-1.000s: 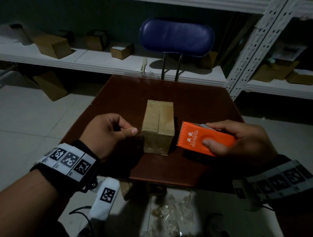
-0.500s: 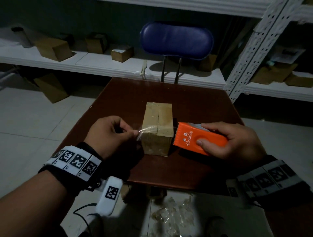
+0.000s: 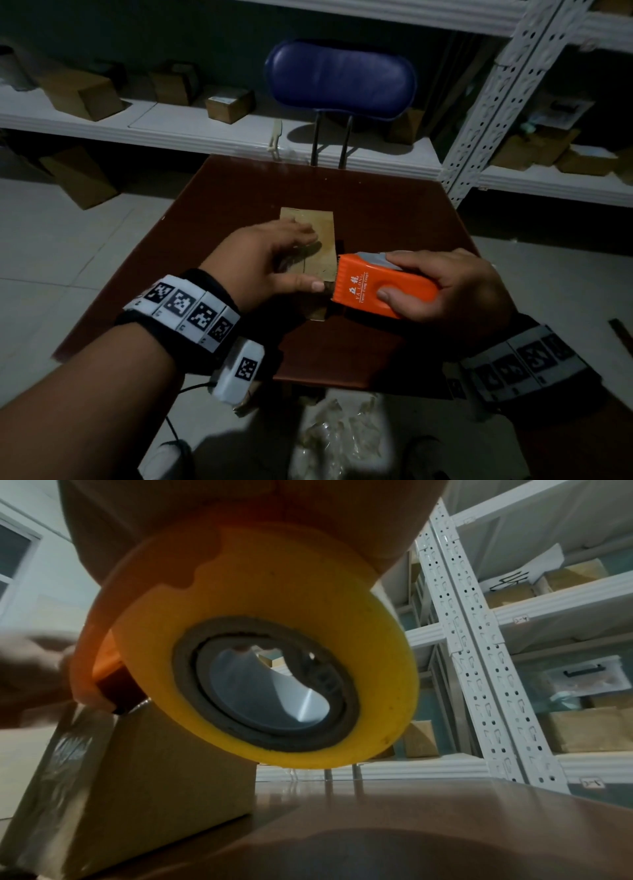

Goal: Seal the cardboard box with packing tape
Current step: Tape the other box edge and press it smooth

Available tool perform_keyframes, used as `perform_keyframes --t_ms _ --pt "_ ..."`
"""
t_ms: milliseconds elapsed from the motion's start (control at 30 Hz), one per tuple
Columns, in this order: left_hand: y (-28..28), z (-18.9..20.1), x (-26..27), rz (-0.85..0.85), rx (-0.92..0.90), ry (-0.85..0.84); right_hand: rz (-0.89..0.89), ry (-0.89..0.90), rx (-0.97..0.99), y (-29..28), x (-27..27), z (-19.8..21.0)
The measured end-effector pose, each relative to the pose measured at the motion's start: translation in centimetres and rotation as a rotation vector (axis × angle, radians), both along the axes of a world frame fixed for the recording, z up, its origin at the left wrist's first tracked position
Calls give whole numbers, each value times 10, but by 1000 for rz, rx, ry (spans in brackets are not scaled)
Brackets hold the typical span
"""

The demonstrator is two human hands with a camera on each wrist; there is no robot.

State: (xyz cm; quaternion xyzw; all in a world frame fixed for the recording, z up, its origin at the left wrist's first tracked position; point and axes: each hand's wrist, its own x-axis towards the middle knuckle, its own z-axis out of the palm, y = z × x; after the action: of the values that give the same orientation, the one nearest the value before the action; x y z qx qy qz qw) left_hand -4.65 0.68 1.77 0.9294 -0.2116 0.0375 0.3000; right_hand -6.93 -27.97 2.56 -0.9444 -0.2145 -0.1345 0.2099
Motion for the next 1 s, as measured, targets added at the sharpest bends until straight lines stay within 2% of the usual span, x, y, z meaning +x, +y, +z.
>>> perform_keyframes --t_ms 200,500,1000 --pt "4 -17 7 -38 -72 2 -3 -33 47 -2 -2 2" --pt "2 -21 8 -5 -117 8 5 58 41 -11 2 6" --pt "1 -29 11 -22 -76 -43 -3 72 -14 -23 -1 14"
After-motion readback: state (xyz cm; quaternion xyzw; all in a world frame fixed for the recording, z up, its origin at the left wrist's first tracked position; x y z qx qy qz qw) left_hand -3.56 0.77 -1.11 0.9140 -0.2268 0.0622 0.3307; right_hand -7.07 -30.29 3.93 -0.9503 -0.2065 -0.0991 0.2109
